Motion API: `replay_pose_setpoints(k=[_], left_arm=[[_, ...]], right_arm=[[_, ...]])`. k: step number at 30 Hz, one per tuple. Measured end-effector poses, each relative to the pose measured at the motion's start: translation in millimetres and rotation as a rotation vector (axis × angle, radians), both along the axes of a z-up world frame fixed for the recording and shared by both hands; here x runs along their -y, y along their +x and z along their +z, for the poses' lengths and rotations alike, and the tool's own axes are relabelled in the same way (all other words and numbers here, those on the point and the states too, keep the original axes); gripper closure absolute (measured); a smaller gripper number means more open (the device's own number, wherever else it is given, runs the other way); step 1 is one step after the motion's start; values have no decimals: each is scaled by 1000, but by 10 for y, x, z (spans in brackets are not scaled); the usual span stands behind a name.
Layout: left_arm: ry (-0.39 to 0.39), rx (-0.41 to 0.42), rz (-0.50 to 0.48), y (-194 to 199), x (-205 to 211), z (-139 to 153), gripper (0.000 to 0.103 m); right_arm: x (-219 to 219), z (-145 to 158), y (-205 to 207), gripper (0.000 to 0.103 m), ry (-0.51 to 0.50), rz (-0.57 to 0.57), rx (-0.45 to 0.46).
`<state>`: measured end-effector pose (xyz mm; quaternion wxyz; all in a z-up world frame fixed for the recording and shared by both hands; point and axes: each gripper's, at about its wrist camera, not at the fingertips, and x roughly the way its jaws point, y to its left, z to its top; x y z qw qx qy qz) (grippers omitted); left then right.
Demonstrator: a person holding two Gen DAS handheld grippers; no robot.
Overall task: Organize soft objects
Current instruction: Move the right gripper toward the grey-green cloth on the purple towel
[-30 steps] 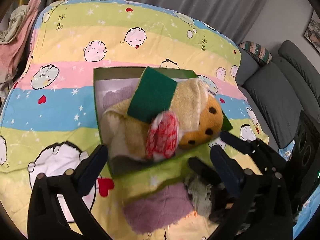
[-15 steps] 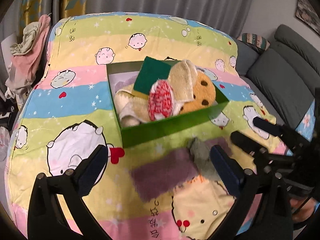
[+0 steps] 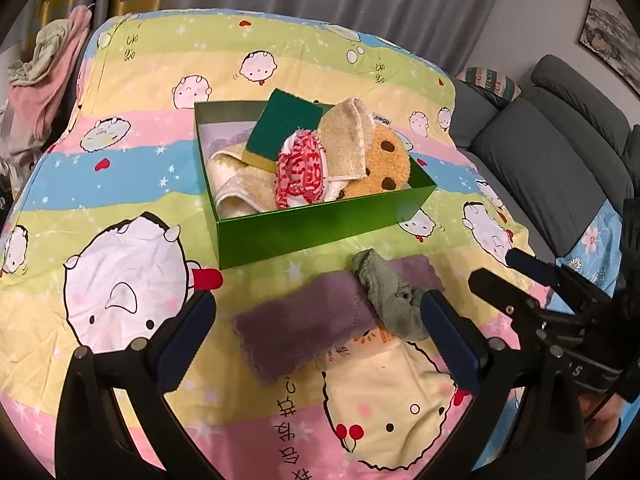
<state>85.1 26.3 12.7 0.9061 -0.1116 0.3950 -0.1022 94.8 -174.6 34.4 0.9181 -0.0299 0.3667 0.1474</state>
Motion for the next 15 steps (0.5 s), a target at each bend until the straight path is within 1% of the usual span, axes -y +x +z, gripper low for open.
replay_pose_setpoints(k=[4,7,10,12,13,15], left_arm=[[5,-22,4,29,-4,-42,1],[-22,-52,-9,63,-6,-107,1],[-39,-65,-25,79,14,-146,1],[-74,-72,-52,84,38,-169,1],[-103,-69,-75,81,61,-174,1],[-126,-47,-109,67,116,-156,1]], right_arm=[[63,-75,-52,25,-2,-4,-11],[165,-167,-74,25,19,-8,-36],[269,-289,-87,25,46,-11,-66],[300,-358,-90,25,60,-5,-81],[314,-398,-92,25,71,2,-88],[317,-454,-108,25,93,25,-94]])
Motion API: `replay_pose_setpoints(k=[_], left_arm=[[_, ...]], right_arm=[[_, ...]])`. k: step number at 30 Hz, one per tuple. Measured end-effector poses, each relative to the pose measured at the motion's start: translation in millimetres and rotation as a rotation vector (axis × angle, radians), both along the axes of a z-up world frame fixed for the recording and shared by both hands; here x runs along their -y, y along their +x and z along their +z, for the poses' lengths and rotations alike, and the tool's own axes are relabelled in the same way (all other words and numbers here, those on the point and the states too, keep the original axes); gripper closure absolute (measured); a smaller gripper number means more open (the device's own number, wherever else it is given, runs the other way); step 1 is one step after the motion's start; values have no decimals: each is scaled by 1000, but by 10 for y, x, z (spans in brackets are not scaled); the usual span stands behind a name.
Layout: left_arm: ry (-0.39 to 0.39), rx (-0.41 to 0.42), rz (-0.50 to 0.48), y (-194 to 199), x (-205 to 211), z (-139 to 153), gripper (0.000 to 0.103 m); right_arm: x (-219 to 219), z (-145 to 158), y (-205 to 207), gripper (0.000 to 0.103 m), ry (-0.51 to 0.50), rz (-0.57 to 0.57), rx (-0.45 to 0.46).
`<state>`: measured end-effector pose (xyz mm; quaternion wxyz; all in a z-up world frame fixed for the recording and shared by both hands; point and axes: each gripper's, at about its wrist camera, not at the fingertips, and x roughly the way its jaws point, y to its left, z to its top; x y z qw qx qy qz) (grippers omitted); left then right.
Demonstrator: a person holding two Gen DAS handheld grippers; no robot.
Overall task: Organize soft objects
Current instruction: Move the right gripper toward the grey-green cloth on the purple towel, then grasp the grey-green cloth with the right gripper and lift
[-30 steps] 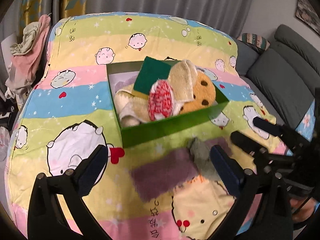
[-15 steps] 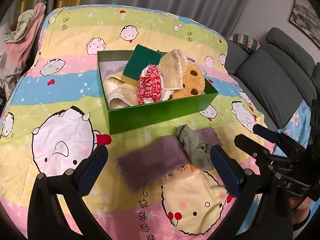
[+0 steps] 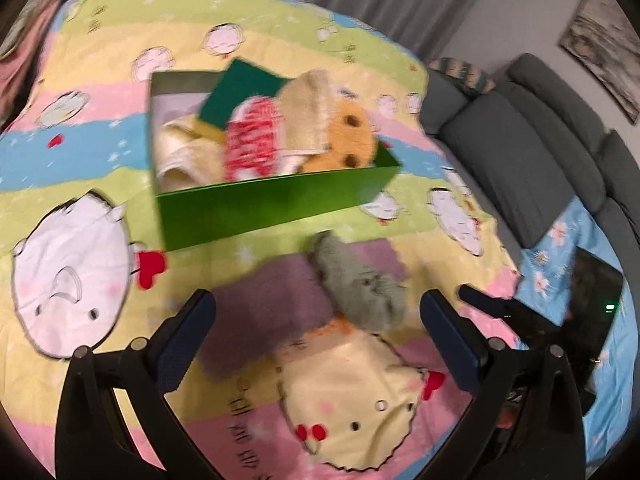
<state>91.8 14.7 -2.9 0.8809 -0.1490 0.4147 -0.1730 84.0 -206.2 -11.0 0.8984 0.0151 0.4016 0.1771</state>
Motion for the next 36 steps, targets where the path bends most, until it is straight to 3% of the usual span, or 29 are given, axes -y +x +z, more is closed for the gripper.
replay_pose_setpoints(k=[3,12,19,26,32,36], left_arm=[[-18,68,-82,-51,152,29,1],[-69,95,-187,59,391,-105,3],[-87,64,-186,197,457,-228,18],[-93,28,-180,296,485,-342,50],[-102,-20,-142,376,403,-431,81],[-115,-31,-125,381,354,-448,91]], right_arm=[[-34,-63,-22,25,16,37,5],[-157,-301,1,25,79,111,-27],[-167,-391,122,25,126,114,-43],[-245,-400,209,27,111,141,-22],[-296,-390,238,63,92,167,-12],[-326,-333,205,83,74,180,19]])
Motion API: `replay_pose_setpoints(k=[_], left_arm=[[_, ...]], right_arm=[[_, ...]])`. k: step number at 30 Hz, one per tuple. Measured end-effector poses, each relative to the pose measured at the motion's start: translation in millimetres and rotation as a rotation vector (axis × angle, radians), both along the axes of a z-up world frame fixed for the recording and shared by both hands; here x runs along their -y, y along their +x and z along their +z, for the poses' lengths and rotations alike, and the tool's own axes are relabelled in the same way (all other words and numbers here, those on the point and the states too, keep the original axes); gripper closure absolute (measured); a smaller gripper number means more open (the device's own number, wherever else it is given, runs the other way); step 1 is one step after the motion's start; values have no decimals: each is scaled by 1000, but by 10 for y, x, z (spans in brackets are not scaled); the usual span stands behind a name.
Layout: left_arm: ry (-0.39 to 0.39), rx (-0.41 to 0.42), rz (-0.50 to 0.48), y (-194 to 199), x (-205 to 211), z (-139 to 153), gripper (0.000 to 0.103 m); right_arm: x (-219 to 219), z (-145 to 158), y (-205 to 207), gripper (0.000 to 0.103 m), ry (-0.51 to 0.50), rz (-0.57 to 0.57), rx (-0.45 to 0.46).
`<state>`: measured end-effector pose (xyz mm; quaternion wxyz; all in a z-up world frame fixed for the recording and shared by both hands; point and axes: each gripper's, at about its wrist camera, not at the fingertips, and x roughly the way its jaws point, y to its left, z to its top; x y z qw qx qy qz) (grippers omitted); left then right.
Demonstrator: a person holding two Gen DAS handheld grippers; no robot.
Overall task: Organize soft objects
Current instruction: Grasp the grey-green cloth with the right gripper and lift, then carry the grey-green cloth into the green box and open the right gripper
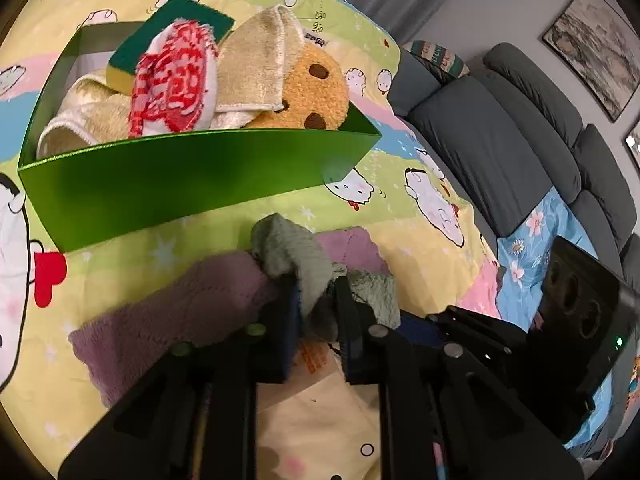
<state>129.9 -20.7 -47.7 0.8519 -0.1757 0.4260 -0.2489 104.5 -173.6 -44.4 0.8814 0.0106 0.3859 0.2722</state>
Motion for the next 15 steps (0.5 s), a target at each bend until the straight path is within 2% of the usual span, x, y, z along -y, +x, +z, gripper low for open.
replay_pose_setpoints(k=[6,15], left_arm=[[-10,15,20,-83,-37,88,93],[-9,128,24,-383,-139,527,93]], right_arm=[[-56,162,-122,87,-18,14,59],[-99,520,-357,87,-16,44,151]])
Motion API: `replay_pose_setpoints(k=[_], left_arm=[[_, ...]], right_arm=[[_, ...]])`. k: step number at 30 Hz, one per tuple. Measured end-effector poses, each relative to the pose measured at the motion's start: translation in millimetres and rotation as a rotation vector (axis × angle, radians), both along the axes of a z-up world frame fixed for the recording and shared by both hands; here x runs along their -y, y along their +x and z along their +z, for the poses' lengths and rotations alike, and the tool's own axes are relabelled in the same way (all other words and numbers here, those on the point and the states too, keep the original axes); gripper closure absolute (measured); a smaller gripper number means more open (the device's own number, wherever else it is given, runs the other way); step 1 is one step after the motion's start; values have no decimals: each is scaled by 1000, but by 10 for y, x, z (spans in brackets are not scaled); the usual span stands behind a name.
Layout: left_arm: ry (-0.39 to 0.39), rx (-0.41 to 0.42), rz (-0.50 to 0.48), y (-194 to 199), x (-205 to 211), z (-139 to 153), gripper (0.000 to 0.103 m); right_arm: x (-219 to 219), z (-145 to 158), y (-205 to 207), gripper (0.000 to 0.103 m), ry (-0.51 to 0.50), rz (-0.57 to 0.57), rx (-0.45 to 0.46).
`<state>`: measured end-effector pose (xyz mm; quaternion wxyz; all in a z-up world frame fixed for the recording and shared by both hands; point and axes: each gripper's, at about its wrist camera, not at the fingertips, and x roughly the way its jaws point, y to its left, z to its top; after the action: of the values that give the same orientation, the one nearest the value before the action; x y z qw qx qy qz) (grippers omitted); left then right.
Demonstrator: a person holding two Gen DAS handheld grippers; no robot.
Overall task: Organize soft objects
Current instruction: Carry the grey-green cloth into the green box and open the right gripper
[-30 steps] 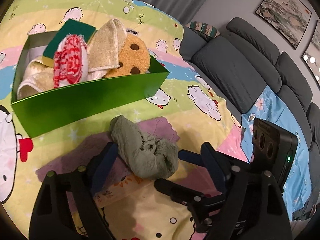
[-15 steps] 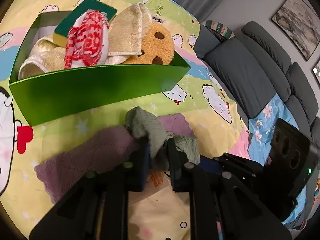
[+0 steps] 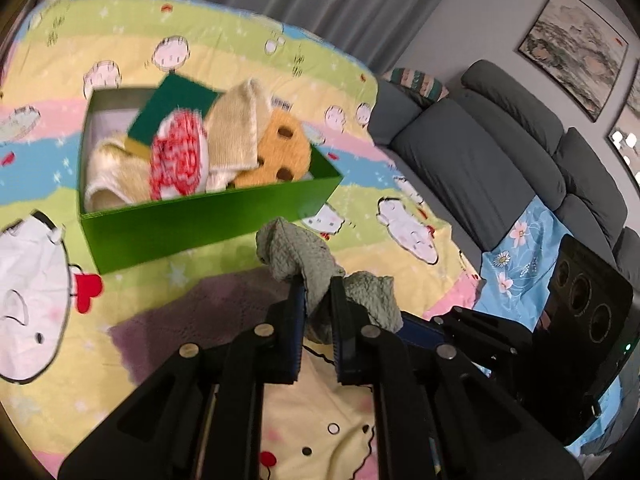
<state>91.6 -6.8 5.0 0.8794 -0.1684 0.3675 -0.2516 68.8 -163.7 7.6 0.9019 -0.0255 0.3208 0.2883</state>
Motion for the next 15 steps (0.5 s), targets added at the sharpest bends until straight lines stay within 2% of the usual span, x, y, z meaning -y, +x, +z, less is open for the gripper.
replay_pose_setpoints(k=[8,11,15], left_arm=[[38,86,48,-244,-119,357,93],[74,105,67,-233,-163,494,93],[86,125,84,-99,-215,654,93]], right_arm=[[-178,333,-154,87,14,69,84],[-250,435,-117,87,30,87,107],[-362,551,17,87,33,98,142]])
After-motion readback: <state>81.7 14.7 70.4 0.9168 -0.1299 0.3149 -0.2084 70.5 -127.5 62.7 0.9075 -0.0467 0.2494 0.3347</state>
